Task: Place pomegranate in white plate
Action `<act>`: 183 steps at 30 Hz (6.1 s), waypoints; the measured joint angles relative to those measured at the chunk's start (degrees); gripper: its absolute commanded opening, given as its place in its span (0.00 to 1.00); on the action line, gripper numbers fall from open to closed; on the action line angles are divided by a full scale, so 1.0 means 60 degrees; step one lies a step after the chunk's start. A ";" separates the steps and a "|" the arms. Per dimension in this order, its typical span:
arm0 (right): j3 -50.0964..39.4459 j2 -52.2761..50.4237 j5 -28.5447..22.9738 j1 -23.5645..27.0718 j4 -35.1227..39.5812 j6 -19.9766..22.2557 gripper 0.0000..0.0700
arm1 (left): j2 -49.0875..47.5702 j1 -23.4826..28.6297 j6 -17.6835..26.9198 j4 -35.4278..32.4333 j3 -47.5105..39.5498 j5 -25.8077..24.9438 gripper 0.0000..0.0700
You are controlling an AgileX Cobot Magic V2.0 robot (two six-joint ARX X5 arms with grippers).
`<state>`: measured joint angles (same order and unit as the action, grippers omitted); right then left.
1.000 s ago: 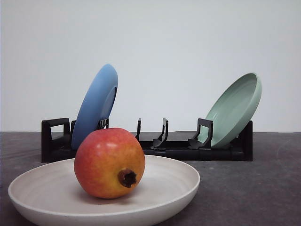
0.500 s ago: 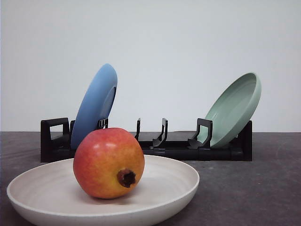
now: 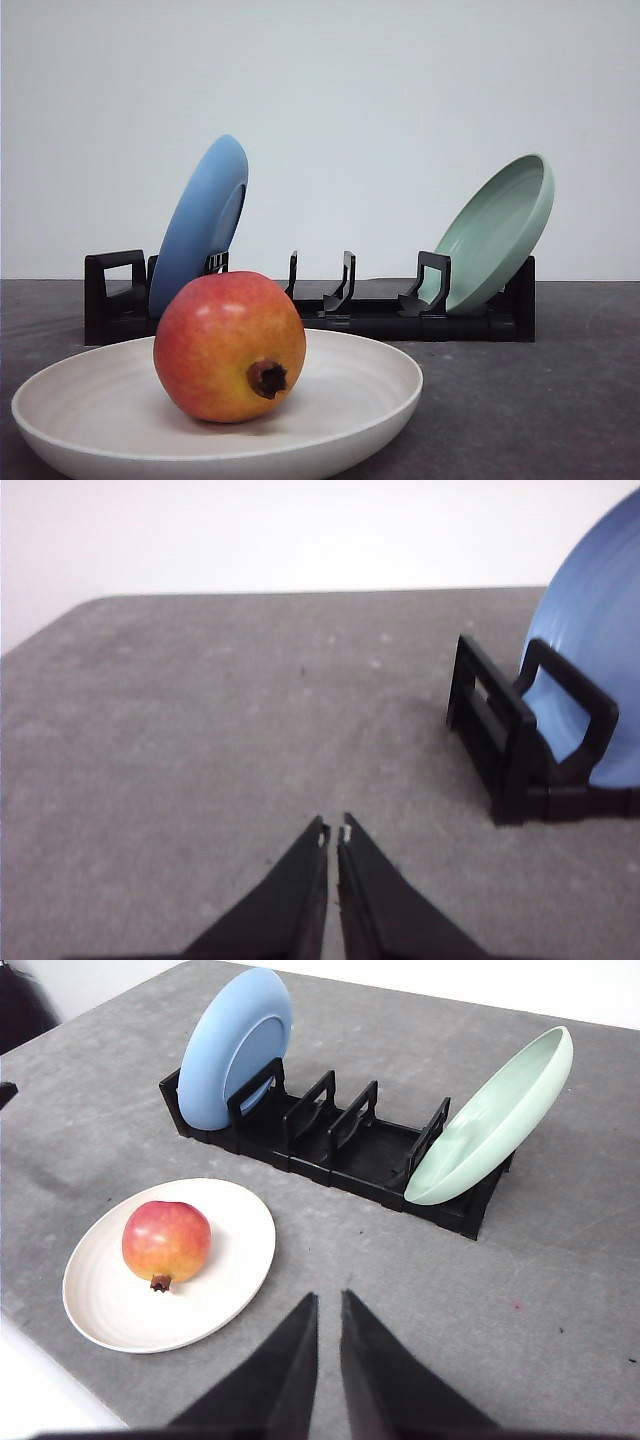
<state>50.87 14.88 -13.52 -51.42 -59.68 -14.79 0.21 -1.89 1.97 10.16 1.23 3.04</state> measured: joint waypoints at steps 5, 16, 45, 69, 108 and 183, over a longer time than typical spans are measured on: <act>0.0000 0.0000 0.0000 0.0000 0.0000 0.0000 0.05 | 0.0000 -0.0003 0.0104 0.0054 0.0000 -0.0055 0.00; 0.0000 -0.0001 0.0000 0.0000 0.0000 0.0000 0.05 | 0.0000 -0.0004 0.0207 0.0050 0.0000 -0.0065 0.00; -0.1495 -0.0082 0.0654 0.3509 0.3201 0.1632 0.05 | 0.0000 -0.0001 0.0209 0.0050 0.0000 -0.0065 0.00; -0.8327 -0.2417 0.1222 0.7923 0.8728 0.3360 0.05 | 0.0000 0.0000 0.0209 0.0050 0.0000 -0.0065 0.00; -0.8324 -0.2431 0.1235 0.7938 0.8397 0.3183 0.05 | 0.0000 -0.0004 0.0209 0.0050 0.0000 -0.0065 0.00; -0.8324 -0.2431 0.1235 0.7938 0.8397 0.3173 0.05 | 0.0000 -0.0004 0.0209 0.0050 0.0000 -0.0065 0.00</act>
<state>0.93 0.30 -6.11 -3.79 -9.30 4.25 0.21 -1.91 3.22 10.46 1.23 2.66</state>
